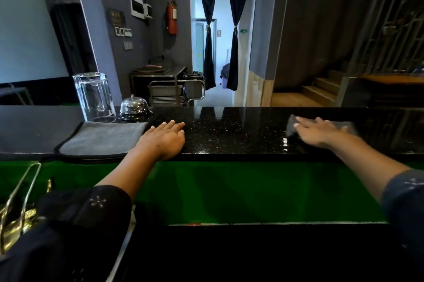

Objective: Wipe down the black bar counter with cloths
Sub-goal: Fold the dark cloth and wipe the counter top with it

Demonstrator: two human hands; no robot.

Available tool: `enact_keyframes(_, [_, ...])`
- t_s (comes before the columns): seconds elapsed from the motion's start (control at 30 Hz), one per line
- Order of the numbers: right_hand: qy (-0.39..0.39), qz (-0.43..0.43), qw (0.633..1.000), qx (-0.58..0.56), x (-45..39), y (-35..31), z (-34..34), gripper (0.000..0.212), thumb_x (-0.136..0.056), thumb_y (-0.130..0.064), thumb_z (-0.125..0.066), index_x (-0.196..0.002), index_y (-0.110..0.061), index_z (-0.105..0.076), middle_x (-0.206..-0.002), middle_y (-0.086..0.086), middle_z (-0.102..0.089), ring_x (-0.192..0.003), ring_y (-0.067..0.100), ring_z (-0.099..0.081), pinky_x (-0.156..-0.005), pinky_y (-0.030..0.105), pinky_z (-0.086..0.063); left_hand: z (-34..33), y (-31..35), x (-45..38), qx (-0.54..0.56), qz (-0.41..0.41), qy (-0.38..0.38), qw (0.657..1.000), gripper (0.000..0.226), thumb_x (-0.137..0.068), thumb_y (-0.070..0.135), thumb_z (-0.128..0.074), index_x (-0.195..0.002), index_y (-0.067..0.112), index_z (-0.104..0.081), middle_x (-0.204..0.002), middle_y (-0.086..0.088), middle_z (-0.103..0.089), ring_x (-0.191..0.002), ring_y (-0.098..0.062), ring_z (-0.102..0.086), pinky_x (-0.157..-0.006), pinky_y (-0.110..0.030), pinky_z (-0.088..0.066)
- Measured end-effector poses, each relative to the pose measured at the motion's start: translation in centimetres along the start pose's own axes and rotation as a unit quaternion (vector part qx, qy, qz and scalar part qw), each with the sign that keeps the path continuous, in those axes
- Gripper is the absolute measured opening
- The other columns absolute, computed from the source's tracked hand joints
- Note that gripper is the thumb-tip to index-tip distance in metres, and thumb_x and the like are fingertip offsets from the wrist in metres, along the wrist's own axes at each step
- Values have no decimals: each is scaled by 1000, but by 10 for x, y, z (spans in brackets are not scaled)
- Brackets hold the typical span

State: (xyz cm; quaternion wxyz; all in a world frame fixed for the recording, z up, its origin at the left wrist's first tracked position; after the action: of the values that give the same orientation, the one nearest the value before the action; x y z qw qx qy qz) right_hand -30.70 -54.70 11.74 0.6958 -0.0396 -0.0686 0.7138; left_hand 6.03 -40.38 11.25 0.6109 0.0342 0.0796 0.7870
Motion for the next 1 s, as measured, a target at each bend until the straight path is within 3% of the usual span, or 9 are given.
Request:
enact_keyframes(0.17, [-8, 174, 985, 14, 78, -87, -17, 53, -97, -62, -12, -150, -54, -8, -165, 3, -1, -151, 27, -3, -116, 60, 3, 8, 16, 2, -36, 54, -3, 998, 56, -100, 42, -18, -151, 19, -24, -160, -5, -16, -148, -24, -8, -117, -52, 2])
enact_keyframes(0.27, [-23, 213, 977, 13, 101, -105, -23, 53, -98, -62, -12, -150, -54, -7, -165, 2, 0, -151, 25, 0, -116, 58, 4, 6, 63, -2, -12, 10, 16, 1000, 59, -98, 48, -23, -148, 16, -31, -157, -7, -25, -146, -27, -15, -116, -55, -3])
enact_keyframes(0.37, [-34, 205, 978, 8, 94, -107, -20, 53, -98, -62, -13, -150, -54, -8, -165, 0, 0, -151, 23, 1, -117, 57, 5, -6, 102, -7, 37, -15, 11, 999, 63, -97, 52, -23, -151, 19, -24, -159, -7, -18, -147, -26, -12, -116, -53, -4])
enact_keyframes(0.5, [-44, 176, 983, 3, 58, -122, -17, 55, -99, -59, -14, -152, -49, -7, -165, 3, 2, -151, 25, 3, -117, 58, 7, -17, 110, -18, 30, 15, 1, 999, 61, -98, 49, -14, -153, 23, -13, -161, -4, -4, -148, -24, 0, -117, -50, 3])
enact_keyframes(0.77, [-60, 224, 973, 14, -30, -177, -21, 58, -99, -61, -15, -154, -45, -9, -165, 5, 3, -151, 29, 3, -115, 62, 7, -20, 106, -28, 3, 11, 5, 1000, 56, -100, 43, -13, -153, 28, -8, -161, 2, -1, -148, -20, 0, -117, -47, 3])
enact_keyframes(0.87, [-52, 219, 974, 31, -63, -148, -14, 59, -96, -66, -14, -153, -48, -10, -165, 3, 0, -151, 30, -2, -115, 63, 4, -20, 105, -27, 4, 6, 5, 1000, 57, -99, 49, -13, -153, 30, -8, -161, 2, -1, -148, -19, 0, -118, -46, 2])
enact_keyframes(1.0, [-40, 82, 996, 19, -116, -43, 2, 59, -96, -67, -13, -152, -48, -10, -165, 5, 0, -150, 32, -1, -116, 64, 3, -20, 107, -23, 0, 10, 7, 1000, 68, -93, 65, -10, -152, 31, -9, -161, 2, -2, -148, -19, -1, -119, -46, 1])
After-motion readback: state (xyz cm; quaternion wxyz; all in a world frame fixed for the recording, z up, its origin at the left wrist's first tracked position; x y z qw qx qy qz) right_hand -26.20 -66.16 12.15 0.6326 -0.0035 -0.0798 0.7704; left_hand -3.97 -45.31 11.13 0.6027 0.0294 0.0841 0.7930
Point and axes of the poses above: each hand's wrist, its own x-axis away from the middle knuckle, its own z-axis out of the back of the hand, y = z × x, the point moved 6 cm from there along -x, towards the middle knuckle
